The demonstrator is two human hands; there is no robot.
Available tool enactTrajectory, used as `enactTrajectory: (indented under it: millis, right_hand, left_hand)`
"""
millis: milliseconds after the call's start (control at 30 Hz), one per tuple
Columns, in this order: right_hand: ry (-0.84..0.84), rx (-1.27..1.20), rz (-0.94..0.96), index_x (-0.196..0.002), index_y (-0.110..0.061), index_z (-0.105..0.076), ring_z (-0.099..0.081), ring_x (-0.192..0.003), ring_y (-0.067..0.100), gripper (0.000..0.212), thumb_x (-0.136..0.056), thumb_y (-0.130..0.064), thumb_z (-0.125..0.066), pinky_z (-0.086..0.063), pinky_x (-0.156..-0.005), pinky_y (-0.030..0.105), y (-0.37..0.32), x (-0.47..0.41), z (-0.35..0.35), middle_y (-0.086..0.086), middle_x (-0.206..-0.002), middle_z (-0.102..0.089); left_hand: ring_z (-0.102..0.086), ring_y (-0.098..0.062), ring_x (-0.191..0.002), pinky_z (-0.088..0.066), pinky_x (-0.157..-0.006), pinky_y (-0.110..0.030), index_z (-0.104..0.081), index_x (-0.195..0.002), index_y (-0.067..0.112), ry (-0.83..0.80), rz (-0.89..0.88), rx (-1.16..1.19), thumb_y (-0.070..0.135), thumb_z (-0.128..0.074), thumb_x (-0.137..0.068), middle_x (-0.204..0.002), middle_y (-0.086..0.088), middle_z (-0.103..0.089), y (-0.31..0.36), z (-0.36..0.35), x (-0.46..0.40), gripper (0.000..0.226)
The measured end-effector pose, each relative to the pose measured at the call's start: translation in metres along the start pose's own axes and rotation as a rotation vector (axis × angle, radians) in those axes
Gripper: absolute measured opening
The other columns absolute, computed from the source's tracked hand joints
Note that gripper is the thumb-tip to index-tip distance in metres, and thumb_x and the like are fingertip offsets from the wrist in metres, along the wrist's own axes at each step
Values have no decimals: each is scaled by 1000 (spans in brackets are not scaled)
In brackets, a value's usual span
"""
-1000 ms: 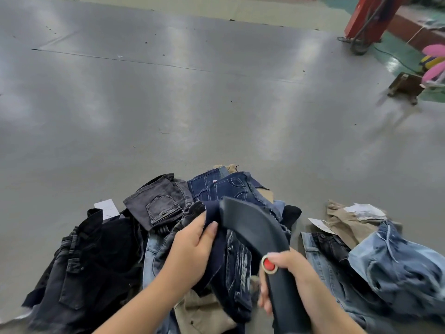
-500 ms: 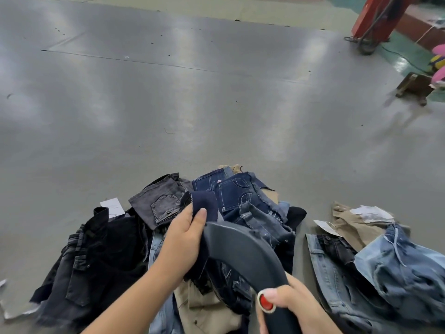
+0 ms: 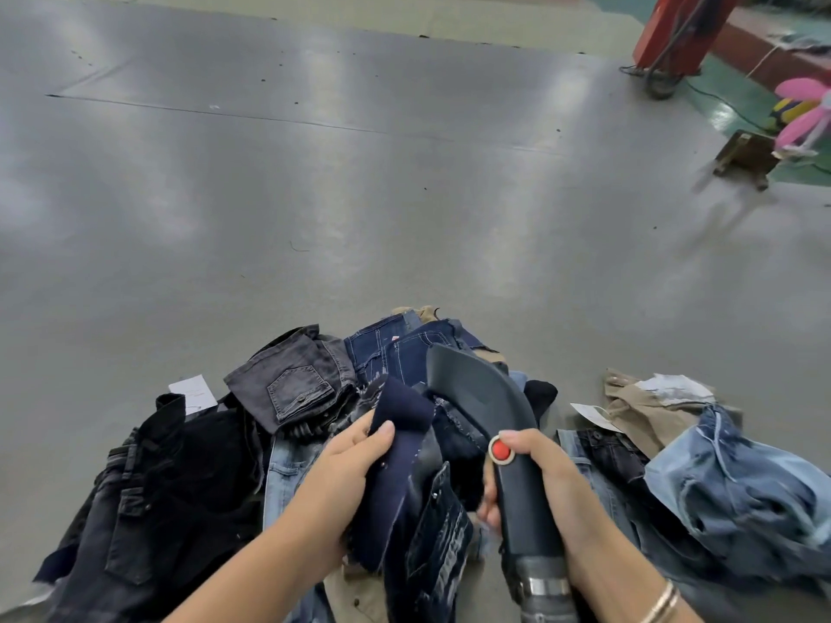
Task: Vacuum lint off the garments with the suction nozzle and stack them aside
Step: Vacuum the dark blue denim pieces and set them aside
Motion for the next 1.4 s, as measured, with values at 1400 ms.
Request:
enactTrajectory:
  millis: [1400]
  right_hand:
    - [26,-84,-3,-65,-5,-49,-51,-44,28,31,-63,-29,-68,-49,-50,31,7,-6,3,17,-59,-53]
  left_hand:
    - [-61,7,-56,-42,-53,-9,-73,-73,23,120,-74,-488,25,-54,-97,-61,15,-68,-1,30,-6,30]
Point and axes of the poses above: each hand's wrist, its own x-axis away from the middle knuckle, its own z-axis out of the back of the hand, y = z × x, the point moved 9 cm from there along -x, towards the middle knuckle
